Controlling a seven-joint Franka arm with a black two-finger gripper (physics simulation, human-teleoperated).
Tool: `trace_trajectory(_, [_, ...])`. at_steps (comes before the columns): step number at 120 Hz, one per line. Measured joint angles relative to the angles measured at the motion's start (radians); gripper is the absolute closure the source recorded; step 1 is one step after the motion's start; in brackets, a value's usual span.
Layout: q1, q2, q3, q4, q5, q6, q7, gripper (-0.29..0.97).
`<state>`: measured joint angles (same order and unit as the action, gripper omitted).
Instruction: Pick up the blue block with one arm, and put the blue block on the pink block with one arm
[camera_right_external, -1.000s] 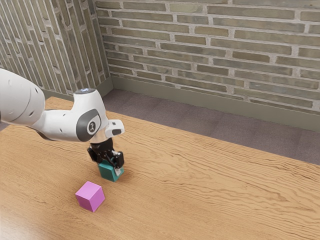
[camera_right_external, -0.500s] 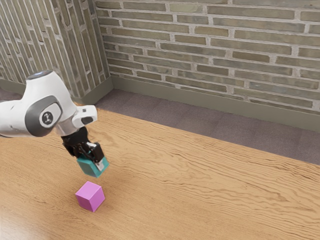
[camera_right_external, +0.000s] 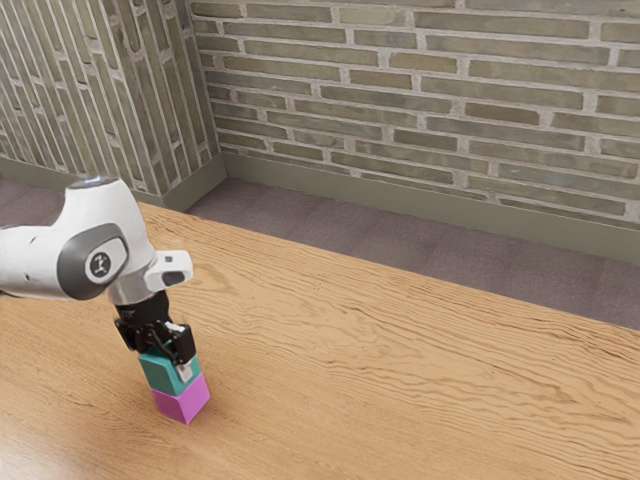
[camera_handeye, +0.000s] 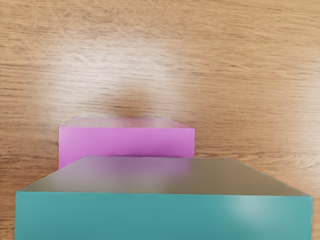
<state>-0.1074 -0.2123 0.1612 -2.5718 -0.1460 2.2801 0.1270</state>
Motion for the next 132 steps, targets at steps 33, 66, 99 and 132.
trace_trajectory(33, [0.002, 0.002, 0.017, 0.003, 0.030, 0.014, -0.006, 0.28])
trace_trajectory(66, [-0.002, 0.008, 0.015, 0.005, 0.035, 0.023, -0.009, 0.15])
trace_trajectory(99, [-0.004, -0.018, 0.008, 0.014, 0.036, 0.027, -0.010, 0.04])
trace_trajectory(132, [0.002, -0.029, 0.001, 0.423, 0.103, -0.196, -0.009, 0.01])
